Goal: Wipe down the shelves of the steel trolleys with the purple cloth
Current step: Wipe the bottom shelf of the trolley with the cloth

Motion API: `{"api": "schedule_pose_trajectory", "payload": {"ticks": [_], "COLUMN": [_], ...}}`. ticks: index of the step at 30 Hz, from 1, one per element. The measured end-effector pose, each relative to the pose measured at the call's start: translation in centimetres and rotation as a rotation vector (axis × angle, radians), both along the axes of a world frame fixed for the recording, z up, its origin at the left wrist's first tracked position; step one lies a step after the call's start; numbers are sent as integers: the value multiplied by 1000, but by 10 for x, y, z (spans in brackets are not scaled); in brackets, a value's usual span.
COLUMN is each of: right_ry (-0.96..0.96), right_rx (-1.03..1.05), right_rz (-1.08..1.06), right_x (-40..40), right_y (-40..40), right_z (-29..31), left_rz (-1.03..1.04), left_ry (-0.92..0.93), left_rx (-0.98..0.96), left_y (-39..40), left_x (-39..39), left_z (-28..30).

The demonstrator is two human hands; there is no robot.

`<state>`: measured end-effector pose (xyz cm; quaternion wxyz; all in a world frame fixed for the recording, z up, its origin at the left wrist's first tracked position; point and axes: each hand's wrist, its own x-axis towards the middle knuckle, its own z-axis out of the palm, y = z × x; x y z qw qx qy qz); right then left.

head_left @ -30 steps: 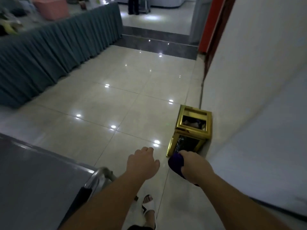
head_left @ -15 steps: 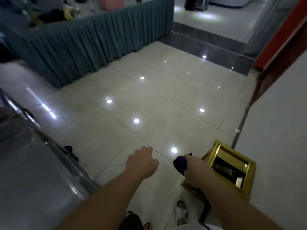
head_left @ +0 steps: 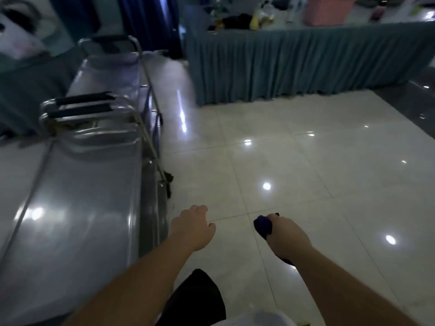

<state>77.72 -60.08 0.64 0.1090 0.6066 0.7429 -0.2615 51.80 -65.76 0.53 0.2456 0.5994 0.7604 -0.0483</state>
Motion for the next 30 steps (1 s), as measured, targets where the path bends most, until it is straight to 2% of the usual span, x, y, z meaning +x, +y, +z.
{"api": "schedule_pose_trajectory", "payload": {"ticks": [6,14,18,24,30], "right_ry": [4,-58,-103,-99,-95], "right_rx": [6,-45,-50,-76,-87], "right_rz": [273,466,580,907,1349], "right_x": [-86,-184,-228,-310,-377], "right_y": [101,201,238,282,303], "right_z": [-20,-28,-34,-52,-69], "left_rz": [182,278,392,705,1180], "left_ry": [-35,-72,-72,-133,-144], "left_rx": [-21,-33,-23,-29,-32], "left_y": [56,143,161,153,143], "left_x": [-56,-127,-153,-171,-145], "left_z": [-21,-31,-30,-53,-68]}}
